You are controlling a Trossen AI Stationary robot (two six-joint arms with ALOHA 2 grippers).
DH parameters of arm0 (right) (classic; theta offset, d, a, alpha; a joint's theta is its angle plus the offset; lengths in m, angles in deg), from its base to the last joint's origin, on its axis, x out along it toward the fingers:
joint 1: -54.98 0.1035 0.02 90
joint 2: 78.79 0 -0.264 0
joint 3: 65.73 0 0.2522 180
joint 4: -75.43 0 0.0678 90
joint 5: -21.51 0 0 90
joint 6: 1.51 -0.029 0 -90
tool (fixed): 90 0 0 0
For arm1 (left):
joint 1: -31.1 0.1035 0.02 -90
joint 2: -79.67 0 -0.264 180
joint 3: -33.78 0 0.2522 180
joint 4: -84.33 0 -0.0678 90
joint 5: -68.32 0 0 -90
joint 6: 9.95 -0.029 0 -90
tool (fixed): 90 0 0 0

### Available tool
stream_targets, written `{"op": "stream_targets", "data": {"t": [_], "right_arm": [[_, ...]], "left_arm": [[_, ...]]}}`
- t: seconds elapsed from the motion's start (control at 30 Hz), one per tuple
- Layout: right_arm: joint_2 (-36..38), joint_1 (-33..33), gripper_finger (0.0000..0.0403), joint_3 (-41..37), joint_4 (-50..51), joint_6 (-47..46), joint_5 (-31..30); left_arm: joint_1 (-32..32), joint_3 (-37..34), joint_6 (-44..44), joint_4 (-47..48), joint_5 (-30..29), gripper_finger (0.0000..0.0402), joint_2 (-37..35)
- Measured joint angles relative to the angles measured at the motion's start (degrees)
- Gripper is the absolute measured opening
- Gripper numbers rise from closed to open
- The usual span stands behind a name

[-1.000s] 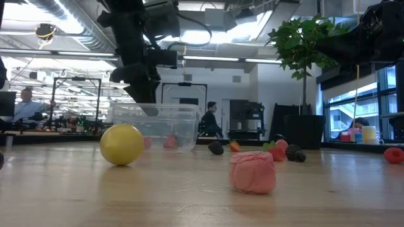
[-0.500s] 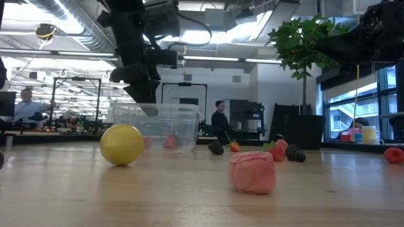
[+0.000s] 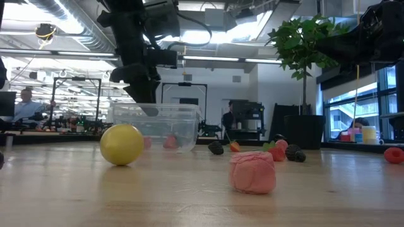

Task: Pick and placing Produce into tupperware
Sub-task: Put the top black cherry in the transparent bin

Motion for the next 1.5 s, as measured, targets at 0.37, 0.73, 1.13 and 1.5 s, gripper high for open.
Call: {"op": "stream_targets", "data": {"t": [0.37,0.73,1.13,1.5], "right_arm": [[0.0,0.0,0.0051,0.0,0.0,0.0,0.0],[0.0,0.0,0.0051,0.0,0.0,0.0,0.0],[0.0,0.0,0.0051,0.0,0.0,0.0,0.0],[0.0,0.0,0.0051,0.0,0.0,0.0,0.0]], "left_arm": [[0.0,0.0,0.0,0.0,0.1,0.0124,0.0],[0.0,0.0,0.0,0.1,0.4,0.0124,0.0],[0.0,-0.1,-0.1,0.0,-1.6,0.0124,0.0],[0.0,-0.1,1.3,0.0,-1.1,0.014,0.0]]}}
